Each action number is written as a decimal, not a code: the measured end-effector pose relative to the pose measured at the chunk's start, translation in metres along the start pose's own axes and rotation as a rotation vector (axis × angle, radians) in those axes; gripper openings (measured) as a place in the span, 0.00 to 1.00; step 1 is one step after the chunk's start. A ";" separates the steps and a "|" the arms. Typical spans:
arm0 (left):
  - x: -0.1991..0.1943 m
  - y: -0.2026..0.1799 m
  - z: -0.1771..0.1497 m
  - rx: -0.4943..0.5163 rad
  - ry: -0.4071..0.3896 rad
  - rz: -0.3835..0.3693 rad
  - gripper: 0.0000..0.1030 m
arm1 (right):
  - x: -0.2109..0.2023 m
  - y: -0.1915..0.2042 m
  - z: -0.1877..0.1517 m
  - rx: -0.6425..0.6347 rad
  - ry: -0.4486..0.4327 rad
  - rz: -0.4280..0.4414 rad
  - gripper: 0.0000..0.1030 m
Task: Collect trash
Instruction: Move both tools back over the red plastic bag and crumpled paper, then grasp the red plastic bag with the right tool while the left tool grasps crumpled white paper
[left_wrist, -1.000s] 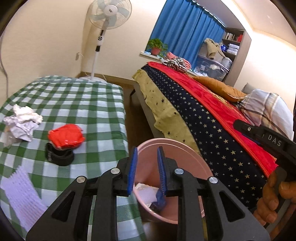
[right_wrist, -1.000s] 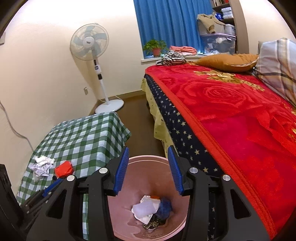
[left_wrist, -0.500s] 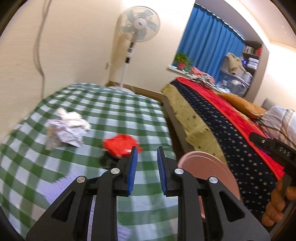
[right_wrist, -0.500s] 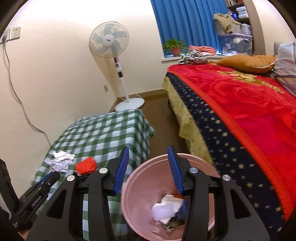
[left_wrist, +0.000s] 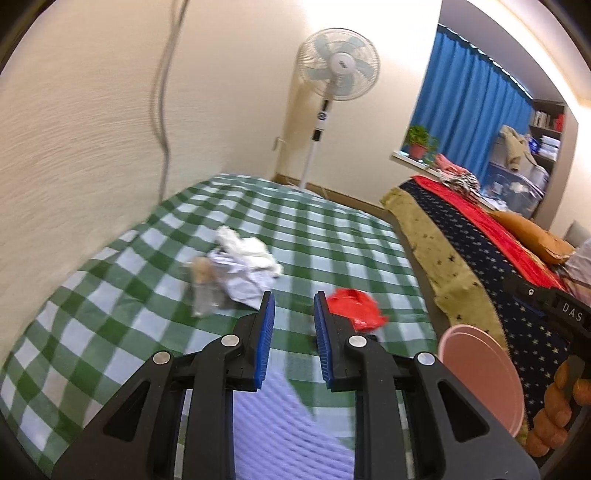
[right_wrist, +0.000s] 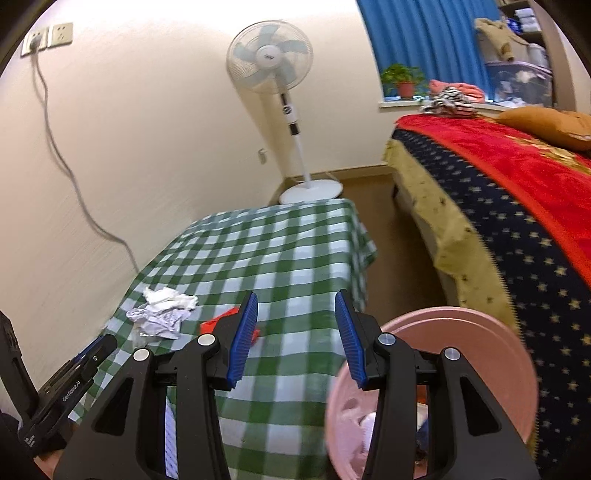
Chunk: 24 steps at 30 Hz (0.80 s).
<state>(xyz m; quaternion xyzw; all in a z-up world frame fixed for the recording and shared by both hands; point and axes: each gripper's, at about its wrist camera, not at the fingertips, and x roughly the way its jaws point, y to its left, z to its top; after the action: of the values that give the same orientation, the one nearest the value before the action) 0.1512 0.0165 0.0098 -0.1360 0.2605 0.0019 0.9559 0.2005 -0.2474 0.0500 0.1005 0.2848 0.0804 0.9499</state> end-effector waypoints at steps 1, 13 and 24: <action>0.001 0.005 0.001 -0.007 -0.002 0.012 0.21 | 0.006 0.004 0.000 -0.003 0.005 0.008 0.43; 0.028 0.028 0.011 -0.028 0.001 0.081 0.21 | 0.078 0.023 -0.009 0.017 0.105 0.071 0.54; 0.061 0.041 0.017 -0.066 0.026 0.122 0.40 | 0.136 0.044 -0.025 -0.005 0.229 0.137 0.73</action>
<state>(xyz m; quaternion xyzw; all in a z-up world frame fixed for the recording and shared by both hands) 0.2093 0.0566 -0.0171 -0.1513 0.2806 0.0667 0.9455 0.2945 -0.1728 -0.0319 0.1075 0.3834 0.1570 0.9038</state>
